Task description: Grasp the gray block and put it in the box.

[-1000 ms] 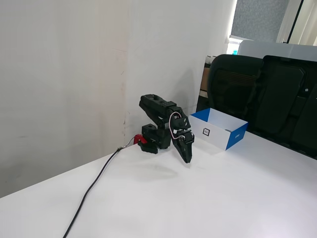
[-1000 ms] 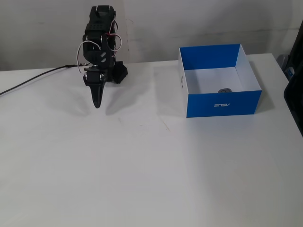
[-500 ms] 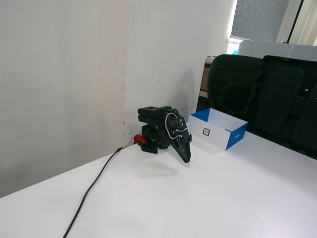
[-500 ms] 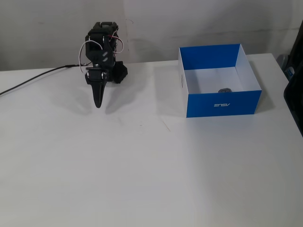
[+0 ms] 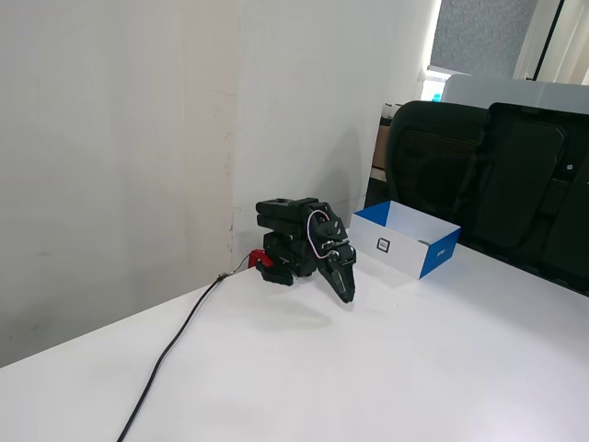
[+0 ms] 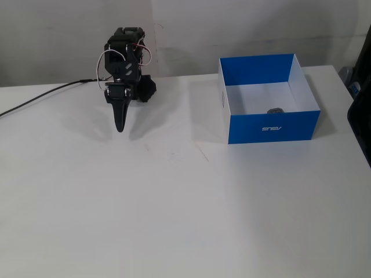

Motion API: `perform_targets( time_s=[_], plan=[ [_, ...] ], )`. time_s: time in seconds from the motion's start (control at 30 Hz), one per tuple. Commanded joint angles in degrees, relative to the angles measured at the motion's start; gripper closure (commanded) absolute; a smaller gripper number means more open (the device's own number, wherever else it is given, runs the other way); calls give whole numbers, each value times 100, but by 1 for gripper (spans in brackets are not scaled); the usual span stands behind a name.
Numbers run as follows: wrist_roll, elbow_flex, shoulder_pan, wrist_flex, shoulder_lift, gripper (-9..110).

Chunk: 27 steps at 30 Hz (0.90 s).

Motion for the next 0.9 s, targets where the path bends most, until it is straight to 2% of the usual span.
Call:
perform_targets(
  time_s=[0.0,0.43,0.87],
  plan=[
    [-53,158,114,-79,53,99],
    [-53,185,70,-105,62,101],
    [26,185,-62,-105,62,94]
  ],
)
